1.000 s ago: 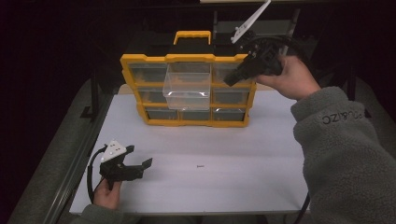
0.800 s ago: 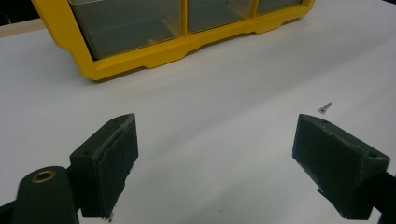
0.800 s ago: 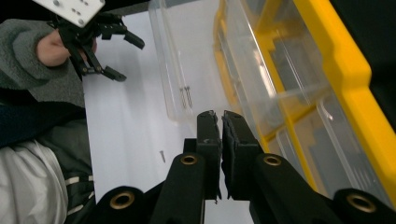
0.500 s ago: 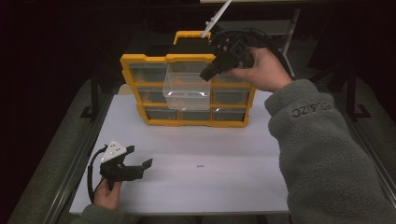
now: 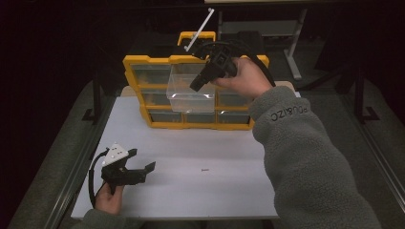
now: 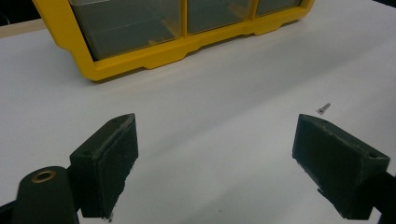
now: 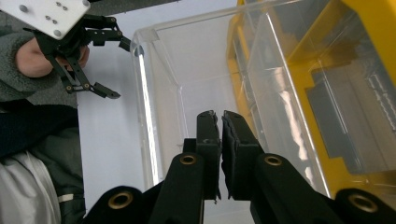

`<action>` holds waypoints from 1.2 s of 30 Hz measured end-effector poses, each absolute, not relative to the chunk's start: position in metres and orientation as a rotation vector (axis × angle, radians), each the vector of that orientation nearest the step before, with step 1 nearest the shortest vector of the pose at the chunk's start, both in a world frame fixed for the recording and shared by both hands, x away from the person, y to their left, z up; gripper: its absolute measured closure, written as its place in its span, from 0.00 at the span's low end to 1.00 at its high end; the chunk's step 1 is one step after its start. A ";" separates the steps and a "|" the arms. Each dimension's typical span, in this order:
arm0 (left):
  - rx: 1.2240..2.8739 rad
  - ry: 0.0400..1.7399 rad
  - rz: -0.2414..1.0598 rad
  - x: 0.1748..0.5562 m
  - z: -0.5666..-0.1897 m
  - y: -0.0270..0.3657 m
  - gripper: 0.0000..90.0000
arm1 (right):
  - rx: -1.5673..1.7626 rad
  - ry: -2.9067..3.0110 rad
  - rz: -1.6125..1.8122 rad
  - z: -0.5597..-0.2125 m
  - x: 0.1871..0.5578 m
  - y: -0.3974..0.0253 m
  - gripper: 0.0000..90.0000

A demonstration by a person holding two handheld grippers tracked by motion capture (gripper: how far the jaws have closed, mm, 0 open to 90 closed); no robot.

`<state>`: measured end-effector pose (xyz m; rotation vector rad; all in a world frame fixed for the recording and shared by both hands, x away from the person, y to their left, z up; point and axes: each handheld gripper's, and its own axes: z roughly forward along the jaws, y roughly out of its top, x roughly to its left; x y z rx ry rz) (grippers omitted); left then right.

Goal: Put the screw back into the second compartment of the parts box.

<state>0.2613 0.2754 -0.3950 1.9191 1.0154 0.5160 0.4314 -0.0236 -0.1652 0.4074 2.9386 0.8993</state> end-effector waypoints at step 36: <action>1.906 1.019 0.513 0.260 -0.395 0.274 0.15 | 0.463 2.785 1.052 -0.150 0.379 -0.123 0.72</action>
